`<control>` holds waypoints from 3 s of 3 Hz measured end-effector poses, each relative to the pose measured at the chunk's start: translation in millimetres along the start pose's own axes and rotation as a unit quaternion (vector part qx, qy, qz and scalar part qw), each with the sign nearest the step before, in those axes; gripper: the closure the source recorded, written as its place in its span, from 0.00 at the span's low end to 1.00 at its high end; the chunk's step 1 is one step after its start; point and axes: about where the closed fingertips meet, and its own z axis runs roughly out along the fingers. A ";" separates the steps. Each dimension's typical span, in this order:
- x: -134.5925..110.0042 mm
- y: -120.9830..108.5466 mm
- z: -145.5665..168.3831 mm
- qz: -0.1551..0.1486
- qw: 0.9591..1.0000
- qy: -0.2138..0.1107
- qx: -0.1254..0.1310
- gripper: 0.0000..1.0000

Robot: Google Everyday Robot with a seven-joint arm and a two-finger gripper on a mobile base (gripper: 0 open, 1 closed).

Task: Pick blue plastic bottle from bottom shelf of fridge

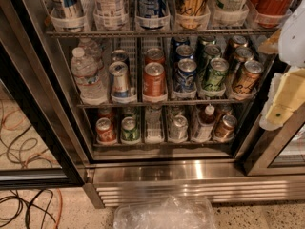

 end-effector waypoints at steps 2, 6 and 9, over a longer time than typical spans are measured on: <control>-0.4 3.2 2.0 -0.001 1.000 -0.009 0.018 0.00; -8.7 49.5 111.0 -0.066 0.994 -0.087 0.031 0.00; -55.2 88.0 183.4 0.038 0.976 -0.209 0.039 0.00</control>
Offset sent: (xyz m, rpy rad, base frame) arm -0.0065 0.0021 -0.0114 0.0241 -0.0872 -0.0020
